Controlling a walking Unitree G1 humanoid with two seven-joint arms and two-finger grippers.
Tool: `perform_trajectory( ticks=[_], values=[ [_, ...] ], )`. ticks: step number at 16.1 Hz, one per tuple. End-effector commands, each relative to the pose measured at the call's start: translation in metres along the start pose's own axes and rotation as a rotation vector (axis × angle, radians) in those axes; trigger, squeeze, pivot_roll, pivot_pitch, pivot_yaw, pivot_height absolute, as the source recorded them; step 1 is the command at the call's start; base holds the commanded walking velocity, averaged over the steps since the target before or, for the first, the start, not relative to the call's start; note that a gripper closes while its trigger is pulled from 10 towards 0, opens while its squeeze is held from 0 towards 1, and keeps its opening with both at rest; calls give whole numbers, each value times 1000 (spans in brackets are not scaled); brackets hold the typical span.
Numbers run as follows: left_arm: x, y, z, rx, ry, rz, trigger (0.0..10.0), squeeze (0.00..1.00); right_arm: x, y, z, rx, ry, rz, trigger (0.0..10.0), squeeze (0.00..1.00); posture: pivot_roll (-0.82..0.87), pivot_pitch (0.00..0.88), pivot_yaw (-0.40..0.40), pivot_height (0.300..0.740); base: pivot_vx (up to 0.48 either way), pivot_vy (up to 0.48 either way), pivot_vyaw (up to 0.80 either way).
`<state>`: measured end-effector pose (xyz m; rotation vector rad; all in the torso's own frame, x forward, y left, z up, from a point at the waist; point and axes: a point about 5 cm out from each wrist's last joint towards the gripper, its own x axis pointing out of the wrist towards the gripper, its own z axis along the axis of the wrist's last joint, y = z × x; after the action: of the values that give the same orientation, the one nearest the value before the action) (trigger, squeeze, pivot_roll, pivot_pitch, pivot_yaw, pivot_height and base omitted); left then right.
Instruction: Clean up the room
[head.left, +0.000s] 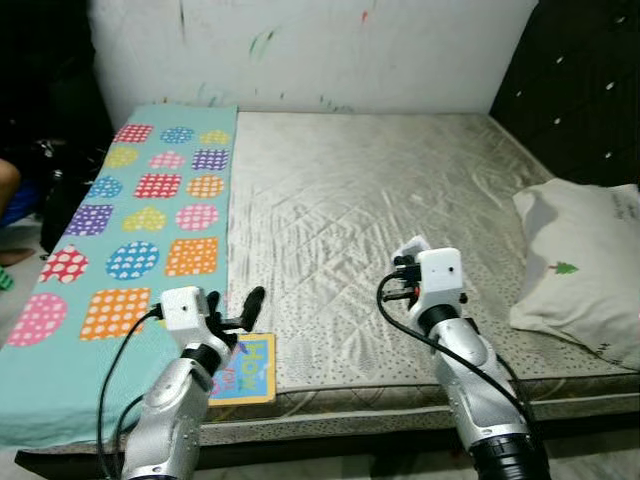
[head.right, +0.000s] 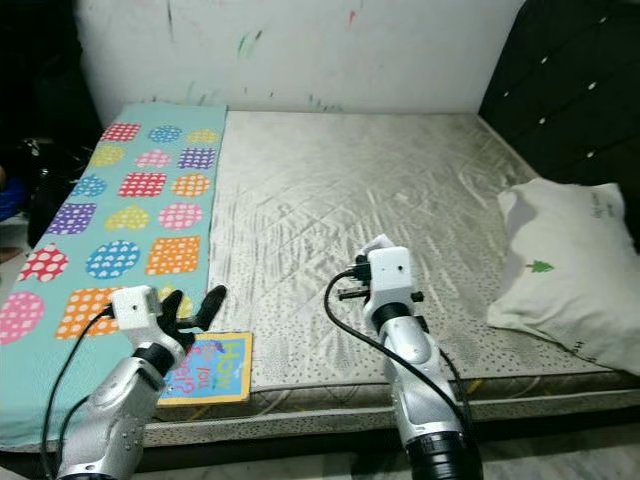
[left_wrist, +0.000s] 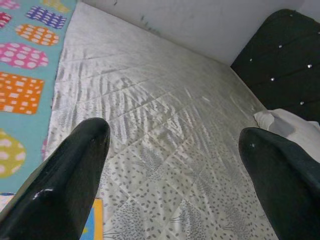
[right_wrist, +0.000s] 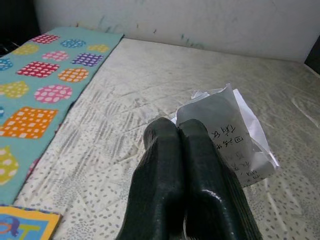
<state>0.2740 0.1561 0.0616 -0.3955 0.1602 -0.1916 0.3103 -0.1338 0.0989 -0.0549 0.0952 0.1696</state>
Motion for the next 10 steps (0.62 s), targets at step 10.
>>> perform_trajectory(
  ticks=[10],
  values=[
    [1,0,2,3,-2,-10,10000,0,0,-5,3,-15,-8,-13,10000,0,-116,0,-39,740,297,0,0]
  ],
)
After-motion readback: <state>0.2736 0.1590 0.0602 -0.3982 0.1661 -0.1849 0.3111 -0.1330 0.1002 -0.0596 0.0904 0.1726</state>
